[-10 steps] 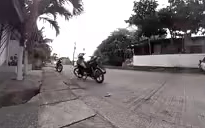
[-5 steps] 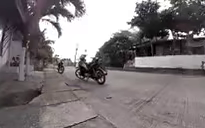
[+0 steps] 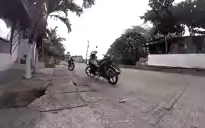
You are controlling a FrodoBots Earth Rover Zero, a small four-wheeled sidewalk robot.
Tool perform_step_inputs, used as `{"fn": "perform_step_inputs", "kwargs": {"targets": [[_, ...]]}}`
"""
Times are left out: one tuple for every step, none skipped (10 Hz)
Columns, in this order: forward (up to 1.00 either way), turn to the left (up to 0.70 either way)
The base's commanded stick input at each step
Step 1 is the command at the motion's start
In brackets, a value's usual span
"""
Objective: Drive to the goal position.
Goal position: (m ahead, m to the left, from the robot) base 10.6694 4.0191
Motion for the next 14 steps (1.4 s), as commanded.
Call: {"fn": "perform_step_inputs", "kwargs": {"targets": [[0.35, 0.14], [0.00, 0.00], [0.00, 0.00], [0.00, 0.00], [0.00, 0.00], [0.00, 0.00], [0.00, 0.00], [0.00, 0.00], [0.00, 0.00], [0.00, 0.00], [0.52, 0.00], [0.70, 0.00], [0.70, 0.00], [0.70, 0.00]]}}
